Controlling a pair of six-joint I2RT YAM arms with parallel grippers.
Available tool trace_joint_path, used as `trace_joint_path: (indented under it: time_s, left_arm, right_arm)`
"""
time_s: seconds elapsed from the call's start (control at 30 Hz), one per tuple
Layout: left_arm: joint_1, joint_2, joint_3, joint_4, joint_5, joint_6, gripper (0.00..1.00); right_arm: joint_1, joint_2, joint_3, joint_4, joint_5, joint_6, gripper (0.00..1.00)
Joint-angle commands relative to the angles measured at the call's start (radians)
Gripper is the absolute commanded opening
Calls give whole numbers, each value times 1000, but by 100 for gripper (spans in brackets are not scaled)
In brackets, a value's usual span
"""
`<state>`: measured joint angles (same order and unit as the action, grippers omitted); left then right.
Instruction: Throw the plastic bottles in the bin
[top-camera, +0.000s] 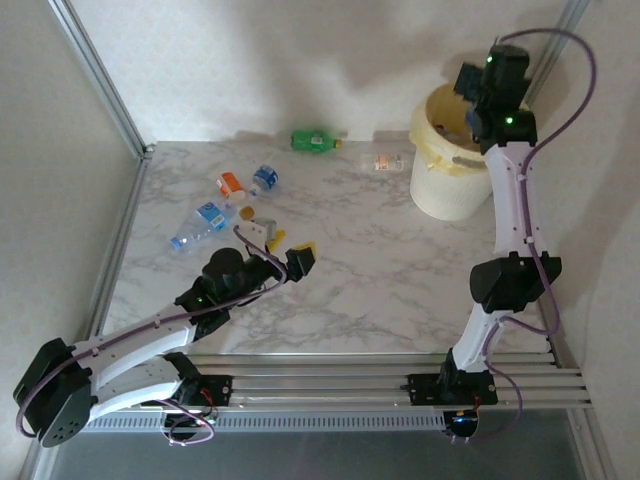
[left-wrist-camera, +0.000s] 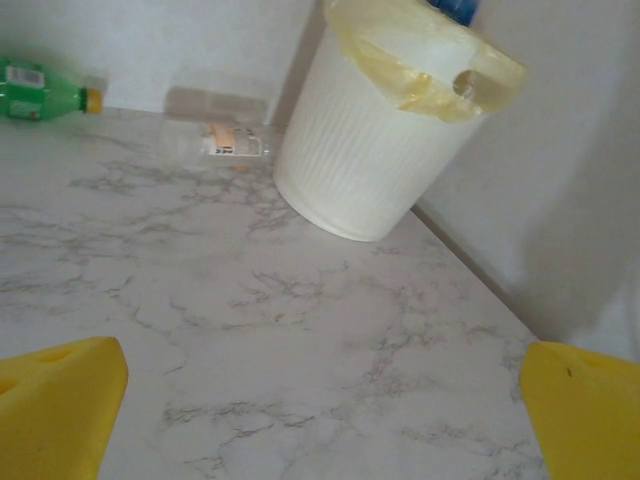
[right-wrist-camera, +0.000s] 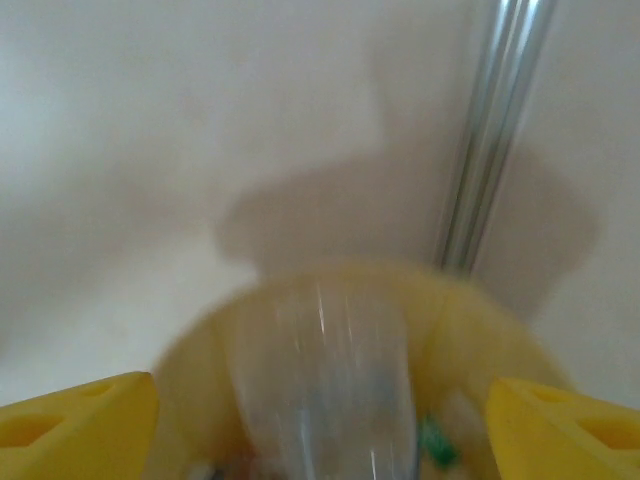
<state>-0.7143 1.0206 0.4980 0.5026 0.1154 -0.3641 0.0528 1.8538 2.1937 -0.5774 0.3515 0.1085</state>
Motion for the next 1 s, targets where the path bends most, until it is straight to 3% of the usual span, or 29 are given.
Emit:
trace_joint_path:
  time_s: [0.0,0.13,0.63,0.97]
  left_arm:
    - [36,-1,6,-46,-4,-80,100]
    - [91,9,24,-98,-27,-139,100]
    - [156,4,37,-193,-86,-185,100]
    - [255,41,46,-275,-94,-255,100]
  right_arm:
    - [3,-142,-141,-18,-76,53,89]
    - [4,-268,-277,44,-135,66,92]
    - [4,-447,-438,5,-238,101,93]
    - [6,-554,-534,-18,-388,118,97]
